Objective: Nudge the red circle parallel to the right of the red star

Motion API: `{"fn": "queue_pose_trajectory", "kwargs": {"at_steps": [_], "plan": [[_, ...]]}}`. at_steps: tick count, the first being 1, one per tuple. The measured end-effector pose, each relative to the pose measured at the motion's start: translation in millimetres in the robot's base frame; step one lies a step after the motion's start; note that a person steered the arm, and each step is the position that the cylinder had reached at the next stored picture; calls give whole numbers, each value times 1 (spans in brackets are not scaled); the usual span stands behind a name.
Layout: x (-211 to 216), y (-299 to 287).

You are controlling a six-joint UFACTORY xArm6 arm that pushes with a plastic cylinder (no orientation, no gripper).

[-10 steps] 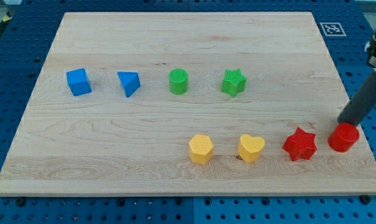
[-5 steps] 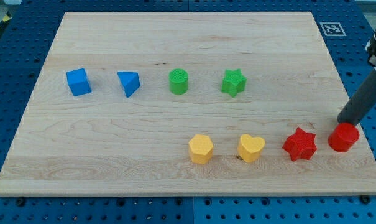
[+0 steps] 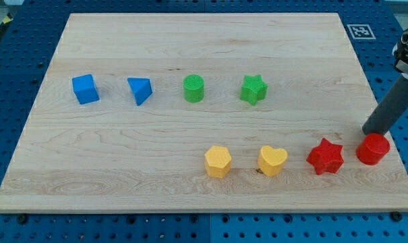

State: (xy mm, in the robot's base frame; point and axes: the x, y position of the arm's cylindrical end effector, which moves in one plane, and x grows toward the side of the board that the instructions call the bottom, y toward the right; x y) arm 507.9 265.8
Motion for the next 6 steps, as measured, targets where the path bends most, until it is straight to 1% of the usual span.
{"fn": "queue_pose_trajectory", "kwargs": {"at_steps": [3,5,6], "plan": [[2,-17],[19,-17],[15,-37]]}}
